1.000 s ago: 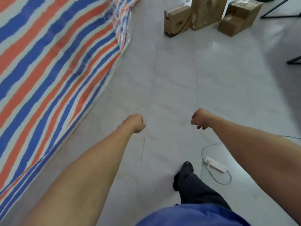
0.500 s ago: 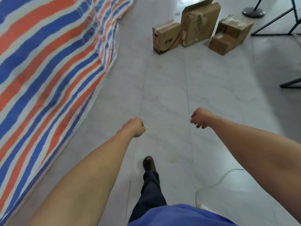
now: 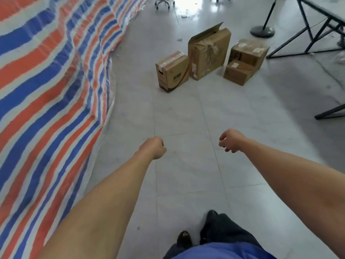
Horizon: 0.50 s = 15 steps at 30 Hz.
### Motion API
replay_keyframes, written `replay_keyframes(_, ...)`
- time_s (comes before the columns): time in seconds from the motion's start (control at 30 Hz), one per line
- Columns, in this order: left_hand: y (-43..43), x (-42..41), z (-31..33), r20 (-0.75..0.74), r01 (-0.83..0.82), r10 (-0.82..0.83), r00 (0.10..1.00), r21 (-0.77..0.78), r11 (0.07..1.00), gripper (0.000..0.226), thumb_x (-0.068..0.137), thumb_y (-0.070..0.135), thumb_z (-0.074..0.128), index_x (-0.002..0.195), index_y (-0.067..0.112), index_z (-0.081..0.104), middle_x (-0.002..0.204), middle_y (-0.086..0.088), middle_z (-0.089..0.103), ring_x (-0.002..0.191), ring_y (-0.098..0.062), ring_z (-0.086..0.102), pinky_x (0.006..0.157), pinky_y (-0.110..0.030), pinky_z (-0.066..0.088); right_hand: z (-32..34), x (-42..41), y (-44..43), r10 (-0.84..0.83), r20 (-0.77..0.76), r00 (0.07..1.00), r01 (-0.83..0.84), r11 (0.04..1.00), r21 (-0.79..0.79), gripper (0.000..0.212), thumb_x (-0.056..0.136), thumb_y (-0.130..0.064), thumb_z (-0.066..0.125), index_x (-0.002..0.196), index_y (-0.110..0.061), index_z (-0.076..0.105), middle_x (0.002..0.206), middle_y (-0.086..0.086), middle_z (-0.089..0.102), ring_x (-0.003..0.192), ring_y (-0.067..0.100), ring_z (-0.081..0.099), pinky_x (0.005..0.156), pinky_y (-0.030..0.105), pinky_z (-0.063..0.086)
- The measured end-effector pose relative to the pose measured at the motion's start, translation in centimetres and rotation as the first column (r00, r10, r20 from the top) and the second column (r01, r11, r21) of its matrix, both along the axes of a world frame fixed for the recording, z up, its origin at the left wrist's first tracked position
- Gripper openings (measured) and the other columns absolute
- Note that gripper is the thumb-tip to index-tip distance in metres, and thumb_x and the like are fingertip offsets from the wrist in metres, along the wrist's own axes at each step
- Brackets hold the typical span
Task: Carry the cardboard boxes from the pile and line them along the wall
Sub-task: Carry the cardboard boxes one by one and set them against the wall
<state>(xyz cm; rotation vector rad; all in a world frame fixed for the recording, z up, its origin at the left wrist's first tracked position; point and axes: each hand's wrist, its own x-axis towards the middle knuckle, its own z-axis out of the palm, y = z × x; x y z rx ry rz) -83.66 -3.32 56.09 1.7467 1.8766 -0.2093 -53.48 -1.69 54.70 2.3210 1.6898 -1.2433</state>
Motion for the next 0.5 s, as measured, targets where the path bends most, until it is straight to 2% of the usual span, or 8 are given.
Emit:
replay_keyframes(0.1, 7.2, 0.1, -1.4, 0.011, 0.009, -0.009, 1.000, -0.037, 0.999, 0.022, 0.092, 0.025, 0.054, 0.107, 0.014, 0.066, 0.114, -0.009, 0.065, 0.101, -0.029, 0.060, 0.087, -0.035, 0.051, -1.5, 0.6, 7.1, -0.017, 0.034, 0.999, 0.018, 0.999, -0.046, 0.024, 0.090, -0.014, 0.065, 0.113, -0.005, 0.065, 0.100, 0.016, 0.070, 0.075, 0.025, 0.071, 0.060, 0.030, 0.055)
replay_keyframes(0.2, 15.1, 0.1, -2.7, -0.001, 0.015, -0.015, 1.000, -0.075, 0.997, 0.024, 0.092, 0.027, 0.055, 0.109, 0.013, 0.066, 0.116, -0.011, 0.064, 0.103, -0.030, 0.060, 0.089, -0.035, 0.051, -3.4, 1.3, 14.7, -0.028, 0.033, 0.999, 0.031, 0.996, -0.085, 0.024, 0.090, -0.014, 0.066, 0.112, -0.005, 0.065, 0.095, 0.013, 0.068, 0.068, 0.022, 0.069, 0.056, 0.028, 0.052)
replay_keyframes(0.33, 27.2, -0.2, -3.4, 0.003, -0.020, 0.021, 1.000, -0.099, 0.995, 0.026, 0.094, 0.024, 0.055, 0.110, 0.007, 0.067, 0.113, -0.012, 0.066, 0.102, -0.030, 0.061, 0.087, -0.034, 0.051, -5.4, 1.6, 27.1, -0.034, 0.011, 0.999, 0.035, 0.993, -0.114, 0.023, 0.090, -0.014, 0.065, 0.111, -0.006, 0.065, 0.094, 0.012, 0.067, 0.068, 0.022, 0.069, 0.057, 0.028, 0.053)
replay_keyframes(0.5, 40.4, -0.6, -2.0, 0.056, -0.097, 0.102, 0.993, -0.079, 0.992, 0.029, 0.095, 0.025, 0.056, 0.115, 0.009, 0.067, 0.117, -0.011, 0.065, 0.107, -0.029, 0.059, 0.089, -0.033, 0.049, -4.3, 0.2, 42.4, 0.018, 0.023, 1.000, -0.016, 0.995, -0.096, 0.024, 0.090, -0.014, 0.064, 0.111, -0.003, 0.065, 0.095, 0.015, 0.069, 0.072, 0.025, 0.069, 0.061, 0.031, 0.055)
